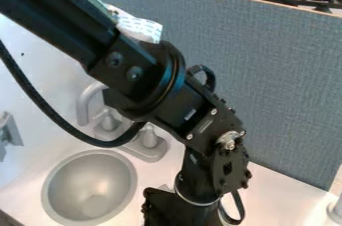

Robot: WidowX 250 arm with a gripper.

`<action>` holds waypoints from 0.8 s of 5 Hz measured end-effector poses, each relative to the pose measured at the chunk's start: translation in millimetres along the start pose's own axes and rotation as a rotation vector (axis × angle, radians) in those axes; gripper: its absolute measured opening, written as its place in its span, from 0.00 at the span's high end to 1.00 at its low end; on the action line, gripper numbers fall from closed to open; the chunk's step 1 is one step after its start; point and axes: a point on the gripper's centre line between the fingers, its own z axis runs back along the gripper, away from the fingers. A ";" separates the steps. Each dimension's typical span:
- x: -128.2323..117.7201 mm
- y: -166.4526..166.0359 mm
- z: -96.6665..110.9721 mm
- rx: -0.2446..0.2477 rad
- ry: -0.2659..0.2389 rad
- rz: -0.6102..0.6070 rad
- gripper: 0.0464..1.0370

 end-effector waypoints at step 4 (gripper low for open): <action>26.5 -6.6 -59.7 -0.015 -0.068 -0.024 0.03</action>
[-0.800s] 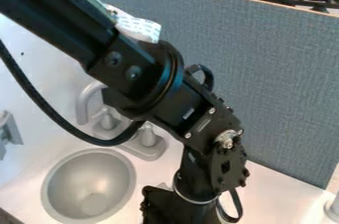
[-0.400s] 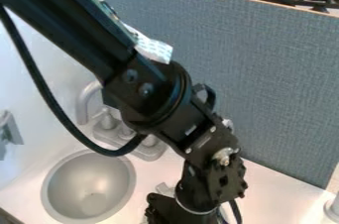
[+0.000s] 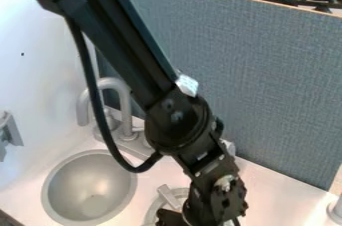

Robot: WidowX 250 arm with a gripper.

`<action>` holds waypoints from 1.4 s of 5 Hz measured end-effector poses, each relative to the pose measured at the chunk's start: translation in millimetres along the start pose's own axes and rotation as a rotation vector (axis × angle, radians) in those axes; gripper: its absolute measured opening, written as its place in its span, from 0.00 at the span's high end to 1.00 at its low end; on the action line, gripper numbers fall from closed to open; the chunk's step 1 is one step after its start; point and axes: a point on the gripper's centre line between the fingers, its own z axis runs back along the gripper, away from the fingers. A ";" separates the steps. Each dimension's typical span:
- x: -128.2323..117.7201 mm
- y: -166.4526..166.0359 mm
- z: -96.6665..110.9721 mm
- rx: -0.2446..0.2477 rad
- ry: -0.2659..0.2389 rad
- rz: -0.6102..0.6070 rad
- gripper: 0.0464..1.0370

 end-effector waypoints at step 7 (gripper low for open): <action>30.7 -33.6 43.9 -0.241 -0.138 -0.039 0.72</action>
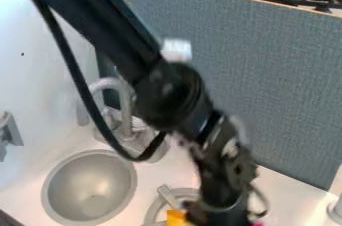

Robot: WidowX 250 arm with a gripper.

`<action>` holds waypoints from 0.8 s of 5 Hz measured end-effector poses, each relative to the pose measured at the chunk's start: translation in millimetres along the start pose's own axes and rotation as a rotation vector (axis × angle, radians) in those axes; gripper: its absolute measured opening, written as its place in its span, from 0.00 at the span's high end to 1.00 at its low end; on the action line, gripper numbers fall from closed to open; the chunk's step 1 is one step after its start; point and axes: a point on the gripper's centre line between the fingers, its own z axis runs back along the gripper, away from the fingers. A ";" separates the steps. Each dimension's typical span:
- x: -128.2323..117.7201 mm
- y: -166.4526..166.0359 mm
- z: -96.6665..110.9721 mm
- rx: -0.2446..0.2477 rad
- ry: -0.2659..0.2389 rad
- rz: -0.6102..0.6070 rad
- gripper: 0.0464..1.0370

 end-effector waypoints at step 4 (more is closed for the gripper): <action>64.4 -44.8 -60.5 -0.052 0.192 -0.179 0.81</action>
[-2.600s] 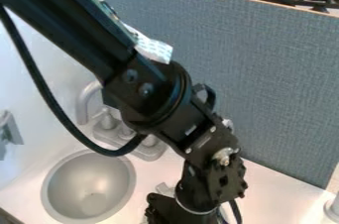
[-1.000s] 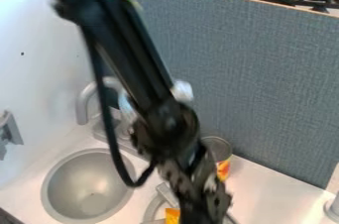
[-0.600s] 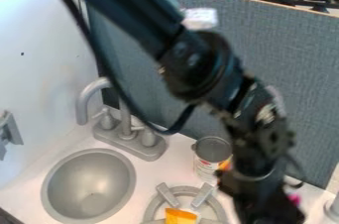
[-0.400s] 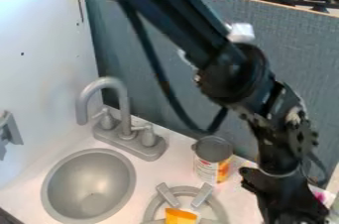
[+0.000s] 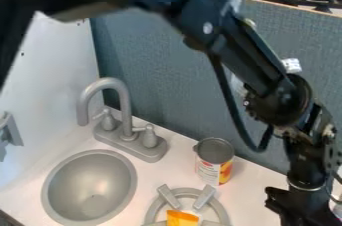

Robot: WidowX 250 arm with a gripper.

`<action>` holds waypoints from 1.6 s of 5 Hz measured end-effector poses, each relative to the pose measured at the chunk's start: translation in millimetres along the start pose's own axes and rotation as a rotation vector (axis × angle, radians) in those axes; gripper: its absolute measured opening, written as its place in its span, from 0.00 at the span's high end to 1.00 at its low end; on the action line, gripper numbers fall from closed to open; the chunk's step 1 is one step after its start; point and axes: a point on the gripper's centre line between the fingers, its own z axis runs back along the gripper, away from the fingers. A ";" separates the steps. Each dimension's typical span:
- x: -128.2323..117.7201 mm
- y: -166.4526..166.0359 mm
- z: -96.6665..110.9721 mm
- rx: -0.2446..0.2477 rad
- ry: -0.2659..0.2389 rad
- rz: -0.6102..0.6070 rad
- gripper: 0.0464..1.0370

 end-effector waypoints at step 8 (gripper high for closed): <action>-58.1 7.1 59.0 0.136 -0.080 0.155 0.03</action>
